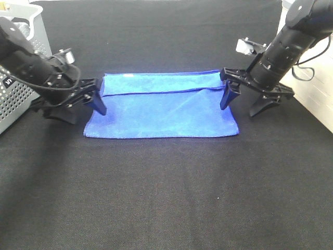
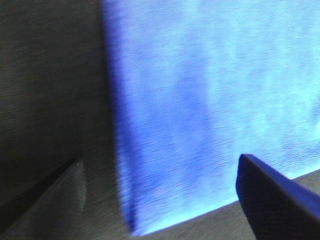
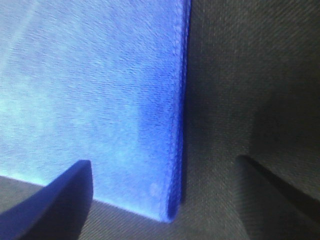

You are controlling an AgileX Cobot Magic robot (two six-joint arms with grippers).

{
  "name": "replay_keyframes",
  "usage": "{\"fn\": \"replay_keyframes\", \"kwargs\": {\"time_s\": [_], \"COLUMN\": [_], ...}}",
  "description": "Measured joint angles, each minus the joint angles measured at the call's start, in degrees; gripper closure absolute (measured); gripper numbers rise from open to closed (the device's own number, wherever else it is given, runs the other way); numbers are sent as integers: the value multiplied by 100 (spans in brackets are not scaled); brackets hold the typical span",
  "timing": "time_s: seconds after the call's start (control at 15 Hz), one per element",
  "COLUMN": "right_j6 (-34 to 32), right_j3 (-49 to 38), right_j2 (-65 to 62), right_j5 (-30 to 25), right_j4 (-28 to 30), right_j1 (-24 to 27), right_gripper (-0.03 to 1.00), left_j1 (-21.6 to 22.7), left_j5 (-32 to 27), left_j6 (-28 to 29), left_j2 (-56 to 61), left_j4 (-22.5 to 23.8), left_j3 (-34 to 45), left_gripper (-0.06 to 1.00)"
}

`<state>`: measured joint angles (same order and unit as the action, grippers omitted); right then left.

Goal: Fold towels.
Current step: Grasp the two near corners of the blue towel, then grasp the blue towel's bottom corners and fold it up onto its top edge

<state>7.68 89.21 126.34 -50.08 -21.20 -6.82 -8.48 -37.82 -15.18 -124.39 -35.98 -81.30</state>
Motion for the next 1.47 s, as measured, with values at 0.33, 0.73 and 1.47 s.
{"fn": "replay_keyframes", "kwargs": {"time_s": [0.33, 0.73, 1.47], "right_j6": [430, 189, 195], "right_j3": [0, 0, -2618], "right_j2": [350, 413, -1106], "right_j5": [23, 149, 521], "right_j4": [-745, -567, -688], "right_j1": [-6, -6, -6], "right_gripper": [33, 96, 97], "left_j1": [-183, -183, -183], "left_j5": [69, -40, -699], "left_j6": [218, 258, 321], "left_j2": [-258, -332, 1220], "left_j4": [-212, -143, 487], "left_j3": [0, 0, 1931], "left_gripper": [25, 93, 94]}}
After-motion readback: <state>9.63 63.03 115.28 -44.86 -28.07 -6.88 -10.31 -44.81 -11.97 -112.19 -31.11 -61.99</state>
